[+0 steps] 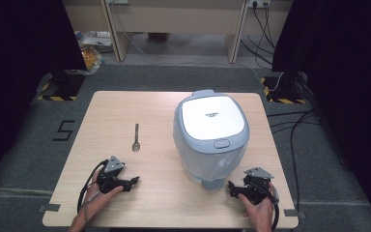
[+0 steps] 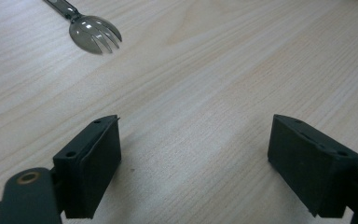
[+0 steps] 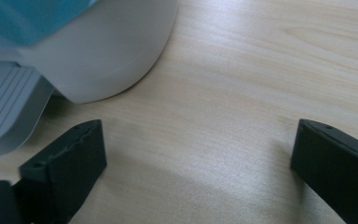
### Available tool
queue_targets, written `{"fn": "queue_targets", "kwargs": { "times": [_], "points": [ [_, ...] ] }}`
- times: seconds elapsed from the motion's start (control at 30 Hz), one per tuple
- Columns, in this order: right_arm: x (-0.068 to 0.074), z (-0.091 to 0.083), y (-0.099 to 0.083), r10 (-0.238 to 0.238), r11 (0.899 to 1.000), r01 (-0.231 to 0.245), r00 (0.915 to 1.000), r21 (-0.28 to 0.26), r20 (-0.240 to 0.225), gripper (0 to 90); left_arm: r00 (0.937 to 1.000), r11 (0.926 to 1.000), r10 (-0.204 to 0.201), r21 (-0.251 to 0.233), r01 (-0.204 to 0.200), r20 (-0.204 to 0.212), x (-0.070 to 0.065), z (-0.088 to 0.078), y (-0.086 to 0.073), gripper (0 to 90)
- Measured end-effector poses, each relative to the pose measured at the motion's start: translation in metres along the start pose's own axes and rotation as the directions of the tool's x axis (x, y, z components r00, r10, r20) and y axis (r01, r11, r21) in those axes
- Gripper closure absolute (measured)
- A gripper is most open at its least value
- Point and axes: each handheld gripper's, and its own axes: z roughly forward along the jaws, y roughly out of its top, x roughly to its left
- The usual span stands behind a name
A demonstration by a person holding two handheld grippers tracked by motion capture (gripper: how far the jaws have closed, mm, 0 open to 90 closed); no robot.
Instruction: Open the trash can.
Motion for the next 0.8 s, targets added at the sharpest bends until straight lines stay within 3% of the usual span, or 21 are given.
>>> {"fn": "queue_targets", "kwargs": {
  "times": [0.07, 0.1, 0.3, 0.53, 0.7, 0.77, 0.8],
  "points": [
    [0.0, -0.001, 0.0, 0.009, 1.0, -0.009, 0.9999, -0.008, 0.005, 10.8, 1.0, 1.0, 0.0, 0.0, 0.0, 0.0, 0.0, 0.0, 0.0, 16.3],
    [0.0, -0.004, -0.002, 0.009, 0.999, -0.009, 1.0, -0.037, -0.003, 22.7, 1.0, 1.0, 0.0, 0.0, 0.0, 0.0, 0.0, 0.0, 0.0, 16.3],
    [0.001, -0.009, -0.007, -0.013, 0.999, 0.011, 0.9987, -0.04, -0.05, 19.3, 1.0, 1.0, 0.0, 0.0, 0.0, 0.0, 0.0, 0.0, 0.0, 16.3],
    [0.005, -0.013, -0.01, -0.037, 0.998, 0.034, 0.9972, -0.053, -0.064, 25.7, 1.0, 1.0, -0.002, 0.0, 0.002, 0.0, 0.0, 0.0, 0.0, 16.3],
    [0.009, -0.022, -0.012, -0.051, 0.995, 0.044, 0.9961, -0.084, -0.072, 34.9, 1.0, 1.0, -0.002, 0.003, 0.002, 0.0, 0.0, -0.001, 0.0, 16.3],
    [0.012, -0.029, -0.015, -0.054, 0.993, 0.039, 0.9907, -0.116, -0.125, 43.0, 1.0, 1.0, -0.002, 0.003, 0.002, 0.0, 0.0, -0.001, 0.0, 16.3],
    [0.012, -0.029, -0.015, -0.054, 0.993, 0.039, 0.9907, -0.116, -0.125, 43.0, 1.0, 1.0, -0.002, 0.003, 0.002, 0.0, 0.0, -0.001, 0.0, 16.3]
  ]
}}
